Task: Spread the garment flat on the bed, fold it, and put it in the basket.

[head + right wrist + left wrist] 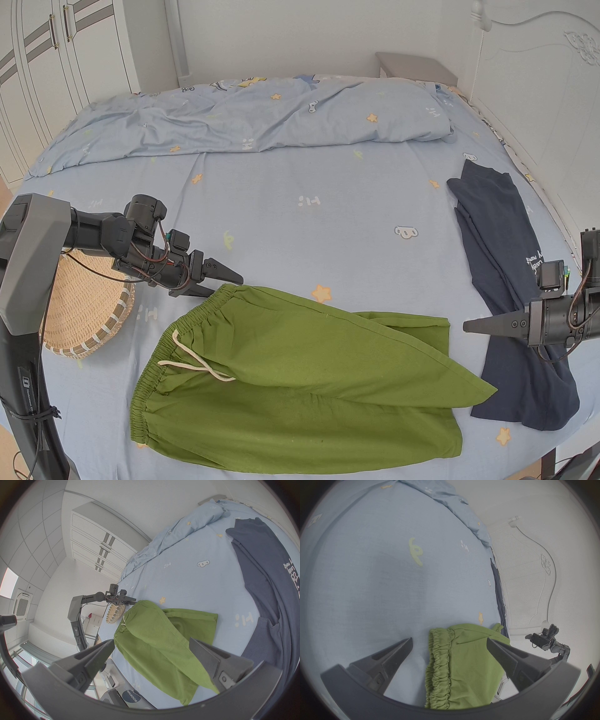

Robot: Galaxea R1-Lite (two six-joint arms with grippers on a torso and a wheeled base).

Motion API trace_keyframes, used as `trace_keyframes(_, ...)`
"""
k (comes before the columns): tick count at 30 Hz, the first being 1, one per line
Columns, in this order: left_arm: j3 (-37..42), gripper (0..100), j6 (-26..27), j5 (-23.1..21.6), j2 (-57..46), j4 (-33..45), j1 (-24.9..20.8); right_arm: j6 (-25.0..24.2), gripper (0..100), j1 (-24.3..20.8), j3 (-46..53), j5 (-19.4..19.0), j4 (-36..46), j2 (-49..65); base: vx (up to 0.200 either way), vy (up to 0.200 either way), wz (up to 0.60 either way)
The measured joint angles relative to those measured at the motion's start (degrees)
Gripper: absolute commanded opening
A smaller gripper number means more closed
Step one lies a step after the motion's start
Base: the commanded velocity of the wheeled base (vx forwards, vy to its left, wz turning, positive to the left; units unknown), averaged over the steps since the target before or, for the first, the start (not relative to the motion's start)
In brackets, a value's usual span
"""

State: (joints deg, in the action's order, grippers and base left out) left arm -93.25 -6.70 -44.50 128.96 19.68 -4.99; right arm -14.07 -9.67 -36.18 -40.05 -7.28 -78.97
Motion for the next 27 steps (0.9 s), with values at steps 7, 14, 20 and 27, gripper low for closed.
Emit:
trace_keyframes(7, 0.68, 0, 0.09, 0.05, 0.50, 0.44, -0.55, -0.07, 100, 0.33, 0.49, 0.00, -1.17, -0.33, 0.000, 0.000, 0.00)
trace_keyframes(14, 0.66, 0, 0.09, -0.23, 0.45, 2.02, -0.61, -0.07, 100, 0.61, 0.57, 0.06, -1.83, -0.77, 0.000, 0.000, 0.00)
trace_keyframes(20, 0.69, 0, 0.06, -0.34, 0.12, 2.88, -0.44, -0.07, 100, 0.85, 0.66, 0.09, -1.94, -1.01, 0.000, 0.000, 0.00)
trace_keyframes(27, 0.85, 0, -0.02, -0.59, -3.17, 3.96, 1.77, -0.05, 100, 2.40, 1.78, 1.10, -2.05, -1.10, 0.000, 0.000, 0.00)
